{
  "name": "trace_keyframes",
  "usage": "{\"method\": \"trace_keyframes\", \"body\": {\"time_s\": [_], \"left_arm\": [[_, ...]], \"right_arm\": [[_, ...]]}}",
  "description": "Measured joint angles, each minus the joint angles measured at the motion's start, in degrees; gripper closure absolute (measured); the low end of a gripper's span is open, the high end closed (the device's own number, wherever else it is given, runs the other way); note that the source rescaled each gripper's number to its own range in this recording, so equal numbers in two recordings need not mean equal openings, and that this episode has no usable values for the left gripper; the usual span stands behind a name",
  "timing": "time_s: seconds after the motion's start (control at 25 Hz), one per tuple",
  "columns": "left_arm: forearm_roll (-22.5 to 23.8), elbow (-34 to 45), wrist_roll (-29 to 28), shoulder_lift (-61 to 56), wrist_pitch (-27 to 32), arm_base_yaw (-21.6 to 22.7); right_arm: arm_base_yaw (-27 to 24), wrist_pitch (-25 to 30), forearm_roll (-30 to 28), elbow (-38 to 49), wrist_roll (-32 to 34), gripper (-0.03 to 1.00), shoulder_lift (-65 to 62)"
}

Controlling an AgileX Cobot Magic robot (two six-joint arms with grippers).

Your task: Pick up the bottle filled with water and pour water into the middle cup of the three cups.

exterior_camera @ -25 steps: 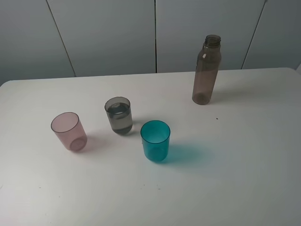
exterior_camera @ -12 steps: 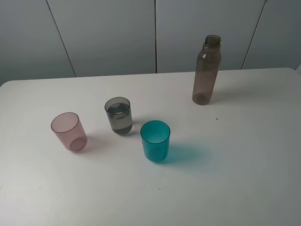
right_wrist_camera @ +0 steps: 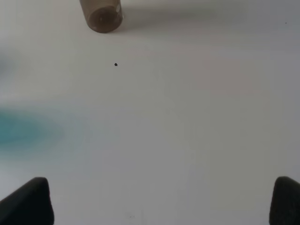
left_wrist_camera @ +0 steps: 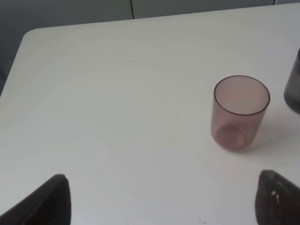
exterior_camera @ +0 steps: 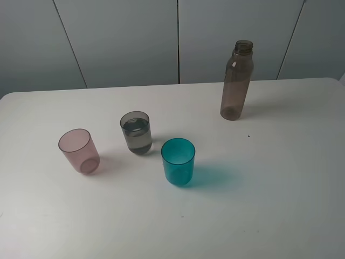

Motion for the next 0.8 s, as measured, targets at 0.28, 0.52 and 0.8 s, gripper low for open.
{"method": "trace_keyframes", "body": {"time_s": [0.28,0.52,0.8], "left_arm": [[0.0,0.0,0.0,0.0,0.0,0.0],[0.0,0.0,0.0,0.0,0.0,0.0],[0.0,0.0,0.0,0.0,0.0,0.0]], "right_arm": [[0.0,0.0,0.0,0.0,0.0,-0.03,0.0],[0.0,0.0,0.0,0.0,0.3,-0.03,0.0],[-5.4,0.0,0.0,0.0,0.3,-0.03,-0.2]]}}
